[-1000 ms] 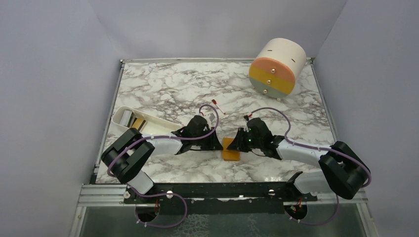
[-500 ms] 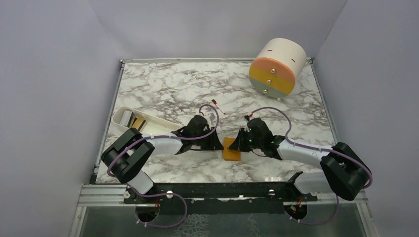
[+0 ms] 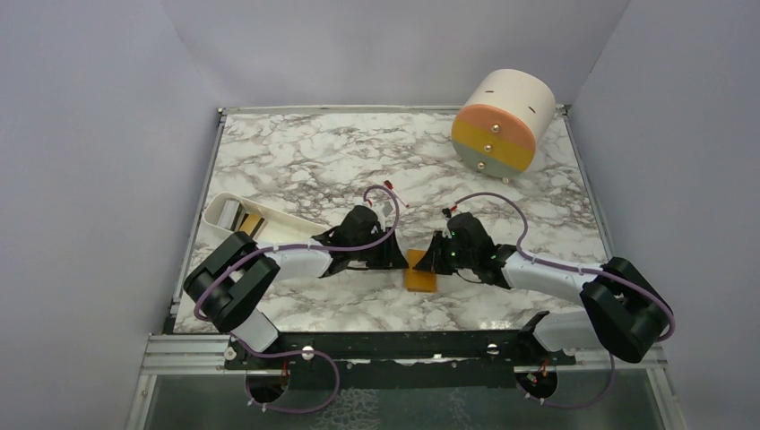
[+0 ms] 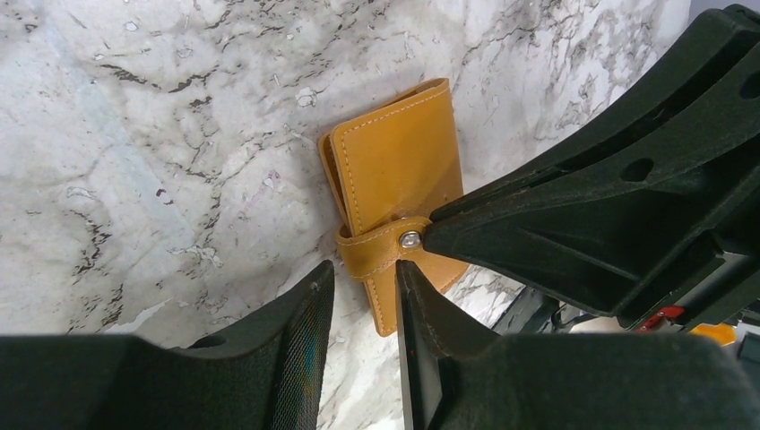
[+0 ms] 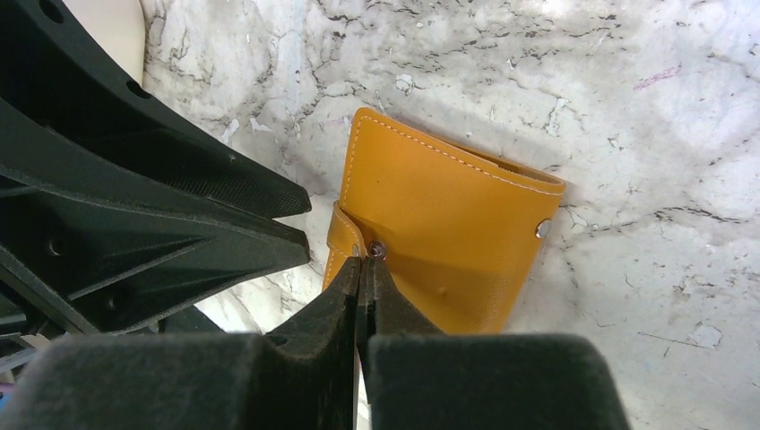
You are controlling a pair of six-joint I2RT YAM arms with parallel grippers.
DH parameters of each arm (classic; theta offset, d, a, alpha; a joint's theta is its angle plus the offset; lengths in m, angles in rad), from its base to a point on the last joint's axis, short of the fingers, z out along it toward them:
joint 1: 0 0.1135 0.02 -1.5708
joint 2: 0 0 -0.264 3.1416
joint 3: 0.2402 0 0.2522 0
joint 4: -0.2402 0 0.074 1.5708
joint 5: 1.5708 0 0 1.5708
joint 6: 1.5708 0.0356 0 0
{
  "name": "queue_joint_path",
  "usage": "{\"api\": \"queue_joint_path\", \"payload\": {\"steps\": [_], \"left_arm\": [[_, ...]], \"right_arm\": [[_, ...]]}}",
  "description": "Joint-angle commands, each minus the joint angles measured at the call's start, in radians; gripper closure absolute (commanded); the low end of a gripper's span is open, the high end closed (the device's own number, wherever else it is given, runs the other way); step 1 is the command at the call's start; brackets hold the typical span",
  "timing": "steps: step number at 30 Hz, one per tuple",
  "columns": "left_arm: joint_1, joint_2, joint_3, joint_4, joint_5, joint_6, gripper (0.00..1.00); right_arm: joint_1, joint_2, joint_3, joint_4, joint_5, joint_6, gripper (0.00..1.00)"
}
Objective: Put the credit cards into the card holder
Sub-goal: Close the card holder at the center of the board.
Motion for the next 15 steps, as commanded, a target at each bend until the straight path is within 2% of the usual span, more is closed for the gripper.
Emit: {"api": "queue_joint_path", "payload": {"steps": [1, 15], "left_arm": [[-0.003, 0.012, 0.015, 0.004, 0.003, 0.011, 0.66], [-0.003, 0.023, 0.027, -0.007, -0.007, 0.021, 0.67]], "right_arm": [[0.005, 0.010, 0.024, 0.001, 0.048, -0.013, 0.99], [0.005, 0.037, 0.046, -0.015, 0.077, -0.020, 0.99]]}}
